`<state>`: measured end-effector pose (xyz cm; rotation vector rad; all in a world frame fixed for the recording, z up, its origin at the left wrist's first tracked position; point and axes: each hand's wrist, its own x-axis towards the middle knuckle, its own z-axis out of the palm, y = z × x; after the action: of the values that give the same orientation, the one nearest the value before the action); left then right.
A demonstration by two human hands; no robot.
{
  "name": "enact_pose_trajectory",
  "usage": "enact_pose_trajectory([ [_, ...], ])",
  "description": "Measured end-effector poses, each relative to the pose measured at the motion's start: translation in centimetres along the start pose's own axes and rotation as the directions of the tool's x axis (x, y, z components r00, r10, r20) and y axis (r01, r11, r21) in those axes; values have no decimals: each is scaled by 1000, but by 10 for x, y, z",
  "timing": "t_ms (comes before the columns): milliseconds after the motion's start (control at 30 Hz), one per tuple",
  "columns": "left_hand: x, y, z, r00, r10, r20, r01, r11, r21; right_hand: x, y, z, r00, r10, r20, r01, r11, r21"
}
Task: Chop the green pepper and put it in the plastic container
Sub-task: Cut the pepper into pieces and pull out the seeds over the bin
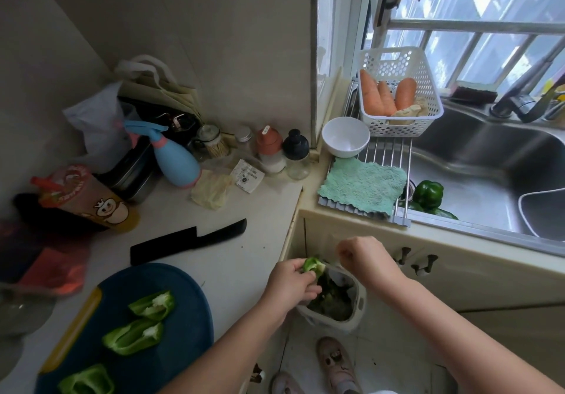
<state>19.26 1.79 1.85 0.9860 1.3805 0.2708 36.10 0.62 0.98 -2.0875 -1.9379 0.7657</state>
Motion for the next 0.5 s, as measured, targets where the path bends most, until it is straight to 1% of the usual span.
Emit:
enact_pose_trajectory([
  [133, 1, -6, 1, 1000, -22, 17, 21, 999, 32, 5, 11, 15, 1000, 2, 17, -2, 1000, 13],
  [367, 3, -6, 0, 999, -49, 8, 48, 995, 91, 10, 21, 33, 995, 14, 96, -19, 999, 47],
  [500, 3, -7, -1, 999, -40, 4, 39, 993, 107, 10, 27, 40, 998, -4, 60, 0, 998, 68],
])
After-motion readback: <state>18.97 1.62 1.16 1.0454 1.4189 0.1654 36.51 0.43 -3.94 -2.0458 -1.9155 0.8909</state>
